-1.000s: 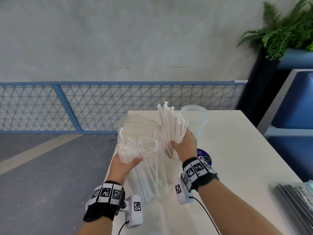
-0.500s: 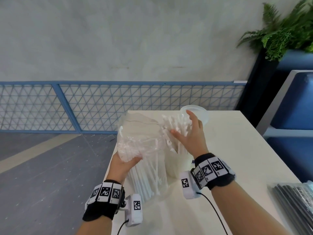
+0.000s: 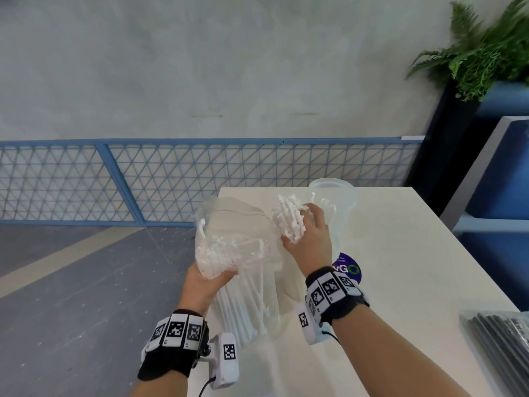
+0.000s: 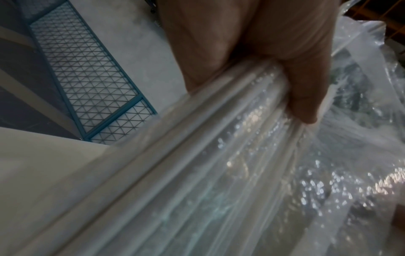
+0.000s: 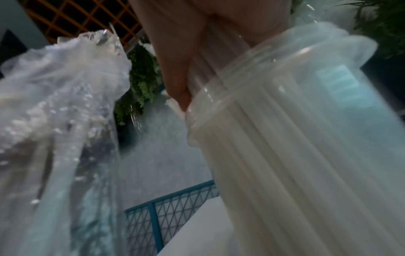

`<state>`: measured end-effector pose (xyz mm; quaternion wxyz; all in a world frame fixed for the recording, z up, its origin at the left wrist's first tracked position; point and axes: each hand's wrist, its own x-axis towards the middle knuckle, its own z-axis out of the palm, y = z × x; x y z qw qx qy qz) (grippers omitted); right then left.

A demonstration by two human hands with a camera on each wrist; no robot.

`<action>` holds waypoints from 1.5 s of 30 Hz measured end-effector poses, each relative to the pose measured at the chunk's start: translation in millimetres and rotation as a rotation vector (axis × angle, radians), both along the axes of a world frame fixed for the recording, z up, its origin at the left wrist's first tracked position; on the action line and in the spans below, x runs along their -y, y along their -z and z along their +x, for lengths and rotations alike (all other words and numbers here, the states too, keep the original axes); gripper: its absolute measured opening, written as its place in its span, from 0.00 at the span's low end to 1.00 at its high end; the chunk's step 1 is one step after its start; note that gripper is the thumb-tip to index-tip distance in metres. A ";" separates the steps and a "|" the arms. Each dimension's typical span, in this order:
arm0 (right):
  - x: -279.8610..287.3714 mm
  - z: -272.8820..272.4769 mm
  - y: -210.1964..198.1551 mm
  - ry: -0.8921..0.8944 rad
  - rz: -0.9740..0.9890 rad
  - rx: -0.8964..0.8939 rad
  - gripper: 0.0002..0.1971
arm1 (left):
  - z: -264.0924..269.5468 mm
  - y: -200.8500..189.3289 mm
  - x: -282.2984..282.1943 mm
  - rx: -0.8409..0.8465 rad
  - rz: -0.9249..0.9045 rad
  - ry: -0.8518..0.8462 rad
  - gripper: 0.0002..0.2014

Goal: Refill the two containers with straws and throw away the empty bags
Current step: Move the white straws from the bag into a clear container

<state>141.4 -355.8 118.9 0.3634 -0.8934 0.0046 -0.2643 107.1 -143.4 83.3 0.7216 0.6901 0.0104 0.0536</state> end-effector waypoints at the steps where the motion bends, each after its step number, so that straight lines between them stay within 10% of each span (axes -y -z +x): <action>1: 1.0 1.8 -1.1 -0.008 0.035 -0.012 0.28 | -0.4 -0.6 0.8 -0.004 -0.002 0.002 0.22; 6: 17.6 8.2 -27.2 0.124 0.234 0.017 0.22 | -0.5 -0.7 1.7 -0.002 -0.034 0.026 0.36; 12: 35.3 8.5 -47.6 0.111 0.333 -0.094 0.34 | -0.7 0.3 10.6 -0.001 -0.025 0.051 0.25; 18: 4.2 -34.8 -54.9 -0.117 0.199 0.427 0.12 | 0.5 0.6 17.7 -0.020 -0.037 0.044 0.28; 25: -21.0 -50.5 -10.3 -0.349 -0.069 0.043 0.14 | -7.8 0.8 21.7 -0.045 0.022 0.040 0.18; 30: -18.0 -47.7 -11.7 -0.399 0.094 -0.164 0.10 | -11.0 -0.5 22.2 -0.033 0.057 0.040 0.17; 45: -39.5 -48.2 -9.1 -0.632 0.040 -0.309 0.30 | -6.2 1.0 16.2 -0.122 0.157 0.306 0.24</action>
